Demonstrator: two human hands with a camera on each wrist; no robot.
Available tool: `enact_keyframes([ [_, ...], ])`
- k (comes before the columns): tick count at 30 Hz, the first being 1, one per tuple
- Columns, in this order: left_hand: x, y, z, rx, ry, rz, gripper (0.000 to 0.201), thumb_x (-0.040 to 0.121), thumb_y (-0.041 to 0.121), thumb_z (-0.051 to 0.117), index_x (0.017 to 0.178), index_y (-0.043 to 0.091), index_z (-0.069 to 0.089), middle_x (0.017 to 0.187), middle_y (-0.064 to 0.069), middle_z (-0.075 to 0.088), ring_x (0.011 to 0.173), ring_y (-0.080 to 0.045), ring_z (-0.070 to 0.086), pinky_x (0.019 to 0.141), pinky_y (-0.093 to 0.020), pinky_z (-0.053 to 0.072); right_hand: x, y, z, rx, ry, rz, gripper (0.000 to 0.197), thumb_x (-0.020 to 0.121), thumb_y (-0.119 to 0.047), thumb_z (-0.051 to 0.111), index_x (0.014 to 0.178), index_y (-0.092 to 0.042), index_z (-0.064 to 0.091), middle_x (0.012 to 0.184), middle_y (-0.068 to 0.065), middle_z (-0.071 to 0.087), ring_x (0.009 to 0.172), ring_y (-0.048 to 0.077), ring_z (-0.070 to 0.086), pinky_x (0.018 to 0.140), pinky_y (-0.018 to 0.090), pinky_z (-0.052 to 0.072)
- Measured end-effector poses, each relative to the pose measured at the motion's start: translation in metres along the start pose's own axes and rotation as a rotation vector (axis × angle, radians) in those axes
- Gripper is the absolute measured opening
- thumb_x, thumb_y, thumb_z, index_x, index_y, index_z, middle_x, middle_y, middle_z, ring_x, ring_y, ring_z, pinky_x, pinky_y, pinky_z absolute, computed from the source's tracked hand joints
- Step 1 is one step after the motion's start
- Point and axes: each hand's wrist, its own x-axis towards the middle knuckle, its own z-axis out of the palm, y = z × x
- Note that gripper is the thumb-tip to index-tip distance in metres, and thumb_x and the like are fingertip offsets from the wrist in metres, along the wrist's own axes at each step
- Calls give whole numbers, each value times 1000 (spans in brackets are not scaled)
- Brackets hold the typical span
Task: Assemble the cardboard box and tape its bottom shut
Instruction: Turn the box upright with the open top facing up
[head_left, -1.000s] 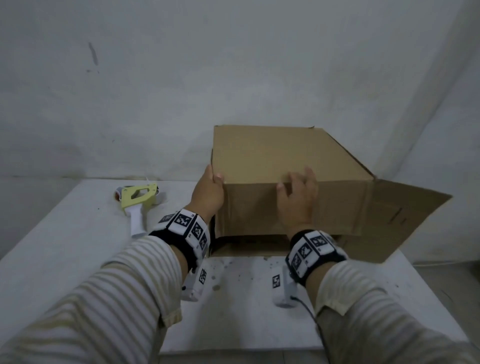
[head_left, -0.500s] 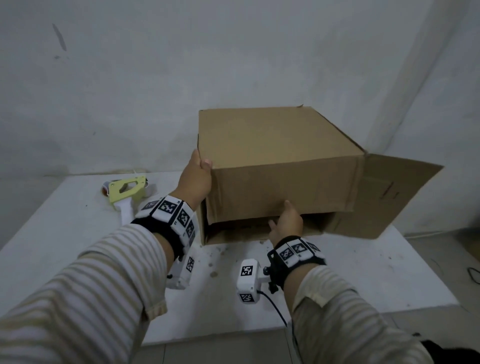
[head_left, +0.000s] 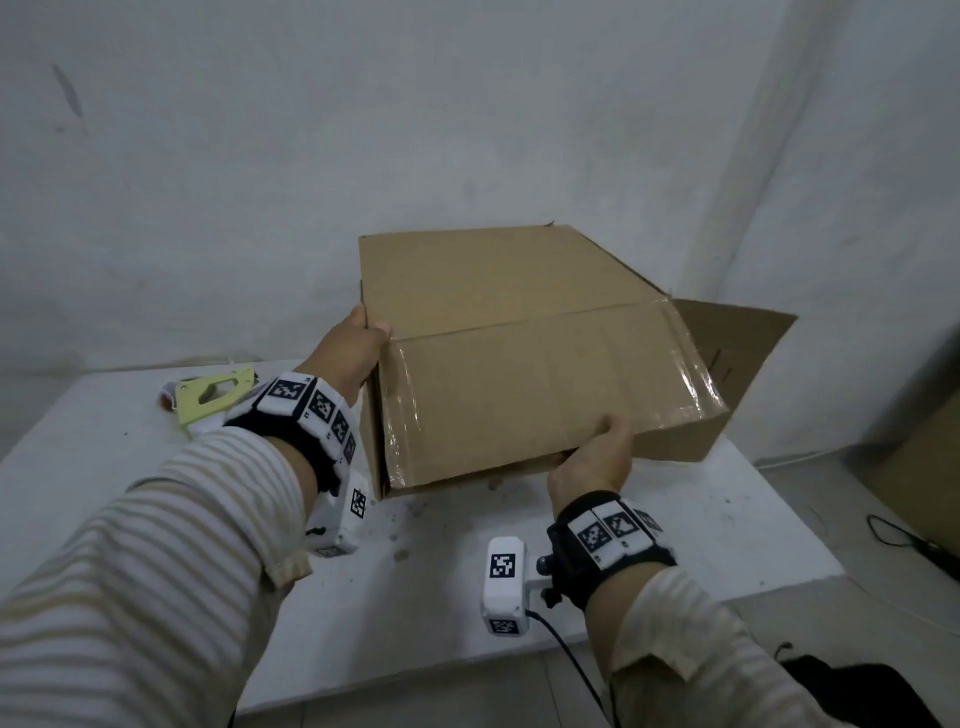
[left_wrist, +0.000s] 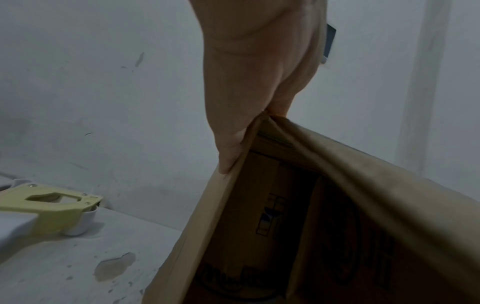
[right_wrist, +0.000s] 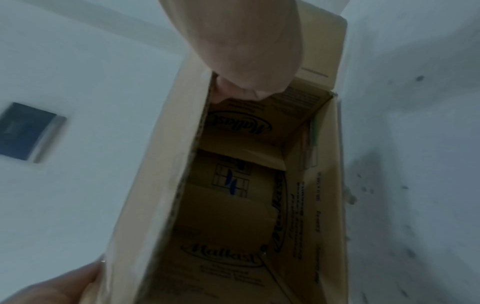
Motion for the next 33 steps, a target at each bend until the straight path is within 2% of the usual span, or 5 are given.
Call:
enact_keyframes([
  [6,1,6,0,-116,-22,-47,43,102,15,34,144,22,38,124,1,54,105,-19,51,89,-31,39,-20,-43,24,-57,-142,-229,13,80,-31,51,73,-21,57,76,-2,57,76,20,54,65,33,44],
  [12,-1,-1,-8,-263,16,-105,37,95,18,47,131,14,55,146,-14,43,134,-30,39,108,-45,31,-32,-69,72,-201,-399,-562,28,97,-39,43,80,-24,58,80,-1,57,76,15,55,73,33,45],
  [17,-3,0,1,-283,62,-143,35,94,30,51,127,26,61,139,9,47,128,-21,40,114,-53,19,-1,-60,94,-810,-513,-921,18,93,-24,53,109,-15,59,112,2,47,103,17,49,96,30,40],
  [25,-3,5,25,-223,378,-41,42,100,17,34,139,22,46,132,-6,55,112,-29,53,82,-30,37,41,-40,91,-1619,-578,-1245,43,96,-36,35,132,-20,51,138,12,46,130,30,40,109,41,29],
  [33,2,0,63,225,595,90,65,96,45,38,148,10,20,154,-13,21,138,-34,30,113,-46,30,57,-49,84,-1685,-693,-1335,41,98,-38,32,130,-21,50,138,8,48,130,28,40,110,41,27],
])
